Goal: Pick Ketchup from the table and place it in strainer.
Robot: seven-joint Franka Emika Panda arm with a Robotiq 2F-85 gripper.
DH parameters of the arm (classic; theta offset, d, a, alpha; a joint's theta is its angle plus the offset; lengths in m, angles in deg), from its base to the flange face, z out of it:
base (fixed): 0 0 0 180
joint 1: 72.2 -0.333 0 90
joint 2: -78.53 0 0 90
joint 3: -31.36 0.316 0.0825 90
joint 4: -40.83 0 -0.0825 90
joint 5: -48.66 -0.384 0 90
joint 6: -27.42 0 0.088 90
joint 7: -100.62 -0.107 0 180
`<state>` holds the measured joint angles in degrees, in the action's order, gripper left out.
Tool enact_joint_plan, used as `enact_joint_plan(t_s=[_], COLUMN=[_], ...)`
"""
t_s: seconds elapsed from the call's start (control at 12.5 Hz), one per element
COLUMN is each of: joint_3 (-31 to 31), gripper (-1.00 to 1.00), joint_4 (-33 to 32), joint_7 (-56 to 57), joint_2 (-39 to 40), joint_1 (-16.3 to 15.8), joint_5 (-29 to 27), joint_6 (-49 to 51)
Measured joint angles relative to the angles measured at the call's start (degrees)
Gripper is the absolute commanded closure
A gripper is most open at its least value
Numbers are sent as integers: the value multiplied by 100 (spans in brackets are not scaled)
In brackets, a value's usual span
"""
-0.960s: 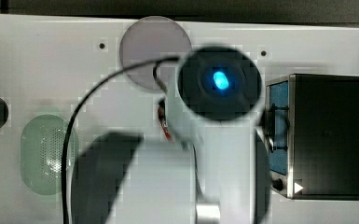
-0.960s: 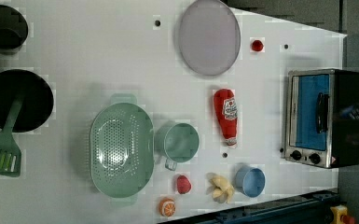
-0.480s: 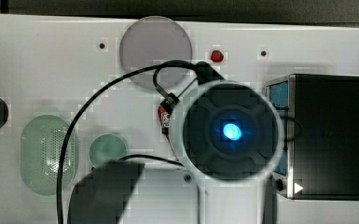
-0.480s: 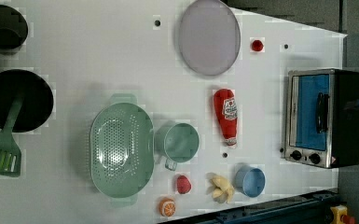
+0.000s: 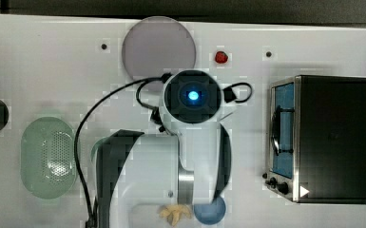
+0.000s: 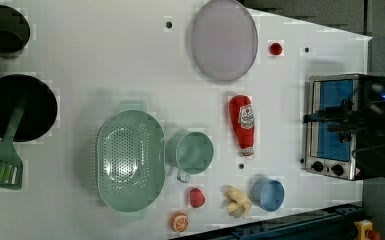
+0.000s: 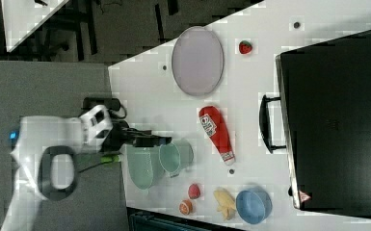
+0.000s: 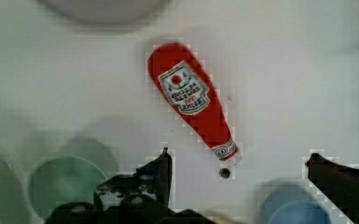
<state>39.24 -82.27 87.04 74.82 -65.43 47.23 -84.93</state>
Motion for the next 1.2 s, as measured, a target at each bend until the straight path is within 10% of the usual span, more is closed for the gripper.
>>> enact_joint_plan(t_s=[1.2], joint_3=[111], gripper=[-100], joint_4=[-1432], joint_7=[2456], joint_2=[1950], joint_1=[20], joint_5=[188], joint_6=[-3774])
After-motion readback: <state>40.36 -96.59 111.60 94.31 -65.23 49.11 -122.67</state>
